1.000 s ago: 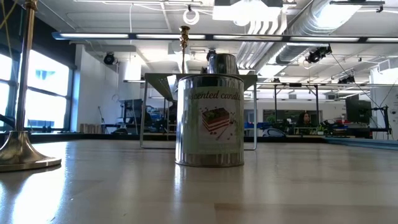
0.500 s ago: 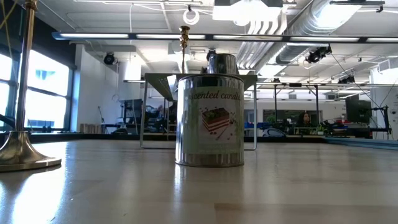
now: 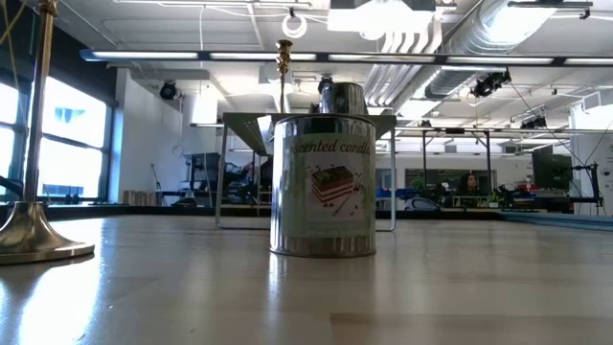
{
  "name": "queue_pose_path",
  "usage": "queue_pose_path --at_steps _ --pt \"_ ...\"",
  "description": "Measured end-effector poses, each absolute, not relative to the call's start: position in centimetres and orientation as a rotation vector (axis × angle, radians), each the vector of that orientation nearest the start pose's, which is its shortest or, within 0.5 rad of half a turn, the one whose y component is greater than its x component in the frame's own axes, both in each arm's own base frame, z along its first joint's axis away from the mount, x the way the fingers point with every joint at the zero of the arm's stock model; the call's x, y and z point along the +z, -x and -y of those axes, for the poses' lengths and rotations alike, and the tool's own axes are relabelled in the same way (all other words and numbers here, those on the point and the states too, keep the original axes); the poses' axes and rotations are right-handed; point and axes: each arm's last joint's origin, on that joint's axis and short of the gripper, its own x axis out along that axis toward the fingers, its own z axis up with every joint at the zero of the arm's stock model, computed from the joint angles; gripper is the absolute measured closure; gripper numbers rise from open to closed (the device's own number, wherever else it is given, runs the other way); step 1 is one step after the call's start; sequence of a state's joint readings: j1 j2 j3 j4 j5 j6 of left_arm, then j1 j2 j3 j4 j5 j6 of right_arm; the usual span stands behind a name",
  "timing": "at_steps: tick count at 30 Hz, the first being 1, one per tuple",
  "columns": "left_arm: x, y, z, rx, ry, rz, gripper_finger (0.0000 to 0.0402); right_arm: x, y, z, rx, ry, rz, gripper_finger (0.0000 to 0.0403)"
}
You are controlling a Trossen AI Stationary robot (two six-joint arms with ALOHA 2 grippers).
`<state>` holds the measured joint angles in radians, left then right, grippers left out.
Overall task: Pick & Place candle stick holders
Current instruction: Put the gold candle holder on the shelf aligned with the other gold candle holder
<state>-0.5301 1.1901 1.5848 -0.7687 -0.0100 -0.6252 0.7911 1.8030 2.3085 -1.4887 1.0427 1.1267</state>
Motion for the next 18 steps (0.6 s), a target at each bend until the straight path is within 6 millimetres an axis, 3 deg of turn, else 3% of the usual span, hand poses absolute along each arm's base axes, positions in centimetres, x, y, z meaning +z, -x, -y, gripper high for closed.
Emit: queue_pose_path --at_steps 7,13,18 --pt "45.0 -17.3 11.5 -0.481 0.441 -0.703 0.0043 46.1 -25.2 -18.9 -0.573 -0.313 -0.365 0.0006" --pt "42.2 -16.0 12.4 -0.251 0.107 -0.856 0.0043 44.7 -27.1 -18.8 -0.625 -0.257 -0.393 0.0005" --pt "40.5 -16.1 13.5 -0.140 0.018 -0.865 0.0043 43.5 -28.8 -18.4 -0.638 -0.197 -0.461 0.0004"
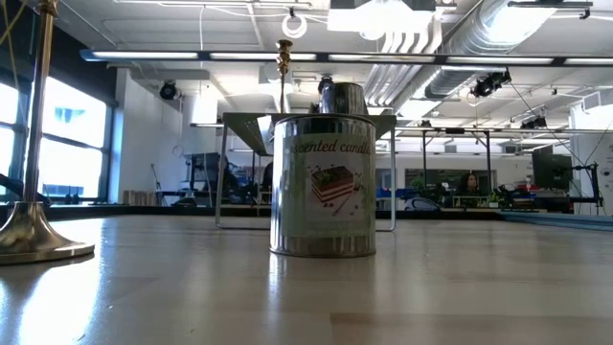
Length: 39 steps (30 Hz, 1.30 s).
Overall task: Pick & Place candle stick holders
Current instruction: Put the gold candle holder on the shelf aligned with the other gold candle holder
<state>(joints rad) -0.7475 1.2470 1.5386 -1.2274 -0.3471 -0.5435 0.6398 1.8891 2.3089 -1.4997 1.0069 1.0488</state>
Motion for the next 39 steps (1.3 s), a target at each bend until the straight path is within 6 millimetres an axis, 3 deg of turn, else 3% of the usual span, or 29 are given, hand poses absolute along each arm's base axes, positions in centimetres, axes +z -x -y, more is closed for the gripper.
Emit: queue_pose_path --at_steps 6,10,17,25,29,39 --pt "36.5 -16.8 14.4 -0.094 -0.019 -0.975 0.0043 43.1 -29.6 -17.8 -0.653 -0.206 -0.488 0.0005" --pt "34.2 -17.8 15.4 -0.117 -0.003 -0.953 0.0043 43.1 -29.6 -17.9 -0.635 -0.208 -0.513 0.0005" --pt "33.2 -19.0 16.5 -0.182 0.051 -0.823 0.0043 43.0 -29.5 -18.2 -0.594 -0.190 -0.562 0.0006" --pt "32.0 -18.5 16.0 -0.016 0.188 -0.942 0.0043 42.8 -29.4 -18.3 -0.542 -0.198 -0.624 0.0004" --pt "31.2 -18.7 16.5 0.006 0.166 -0.968 0.0043 42.8 -29.3 -18.5 -0.532 -0.189 -0.628 0.0006" --pt "26.3 -20.1 18.2 0.034 0.072 -1.006 0.0049 42.8 -28.6 -19.5 -0.498 -0.178 -0.629 0.0006"
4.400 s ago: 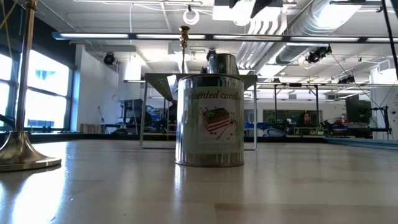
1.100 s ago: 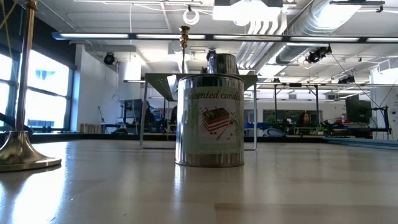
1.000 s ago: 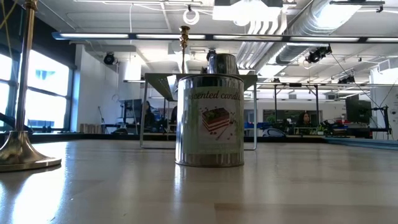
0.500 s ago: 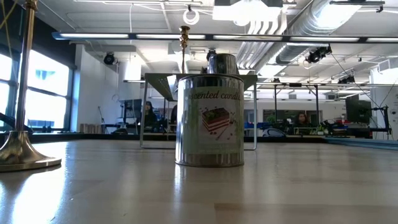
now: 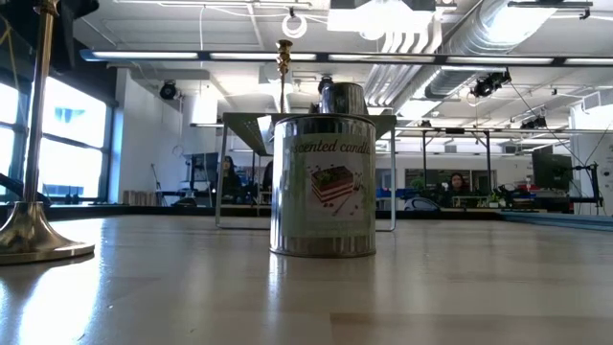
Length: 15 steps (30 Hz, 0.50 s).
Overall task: Pick & Place candle stick holders
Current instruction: Put the gold candle holder on the shelf aligned with the other gold candle holder
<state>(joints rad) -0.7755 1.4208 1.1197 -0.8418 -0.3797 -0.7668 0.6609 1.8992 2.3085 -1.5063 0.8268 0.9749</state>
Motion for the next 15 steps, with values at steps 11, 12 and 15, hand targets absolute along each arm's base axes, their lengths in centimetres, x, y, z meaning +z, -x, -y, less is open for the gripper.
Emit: queue_pose_path --at_steps 11,12,15 --pt "25.25 -21.23 18.67 0.056 0.042 -0.815 0.0094 42.82 -28.17 -20.19 -0.478 -0.175 -0.629 0.0005" --pt "25.23 -21.22 18.63 0.069 0.043 -0.809 0.0099 42.82 -28.17 -20.19 -0.479 -0.177 -0.629 0.0004" --pt "25.31 -21.29 18.53 0.112 0.050 -0.775 0.0126 42.81 -28.16 -20.20 -0.474 -0.177 -0.634 0.0003"
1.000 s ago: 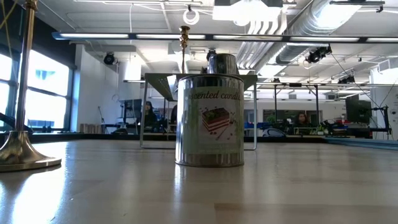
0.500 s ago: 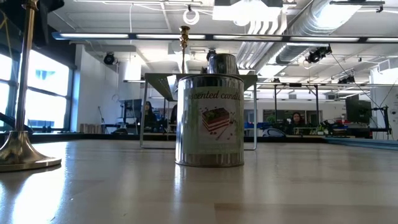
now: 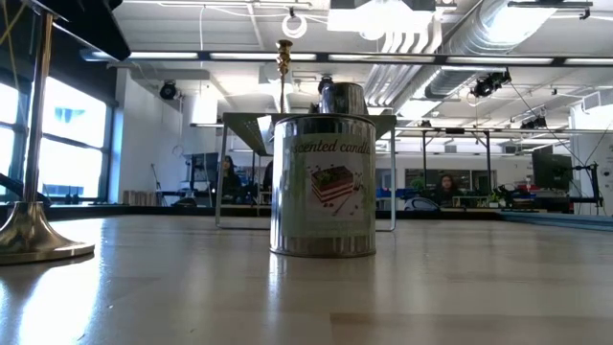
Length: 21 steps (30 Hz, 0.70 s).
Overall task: Pick & Place candle stick holders
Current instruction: Put the gold candle holder on the shelf aligned with the other gold candle holder
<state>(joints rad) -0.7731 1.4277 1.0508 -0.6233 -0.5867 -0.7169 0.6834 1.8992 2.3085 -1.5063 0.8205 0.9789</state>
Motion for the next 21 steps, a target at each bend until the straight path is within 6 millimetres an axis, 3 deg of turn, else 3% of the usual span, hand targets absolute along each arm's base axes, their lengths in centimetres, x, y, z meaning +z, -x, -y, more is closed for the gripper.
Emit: queue_pose_path --at_steps 3,9,21 --pt "25.32 -21.30 18.49 0.122 0.050 -0.769 0.0173 42.79 -28.16 -20.21 -0.469 -0.176 -0.641 0.0006" --pt "25.23 -21.22 18.57 0.086 0.049 -0.802 0.0303 42.80 -28.14 -20.22 -0.463 -0.165 -0.645 0.0003" --pt "25.59 -21.27 18.66 0.074 0.059 -0.808 0.0304 42.81 -28.10 -20.14 -0.467 -0.124 -0.642 0.0005"
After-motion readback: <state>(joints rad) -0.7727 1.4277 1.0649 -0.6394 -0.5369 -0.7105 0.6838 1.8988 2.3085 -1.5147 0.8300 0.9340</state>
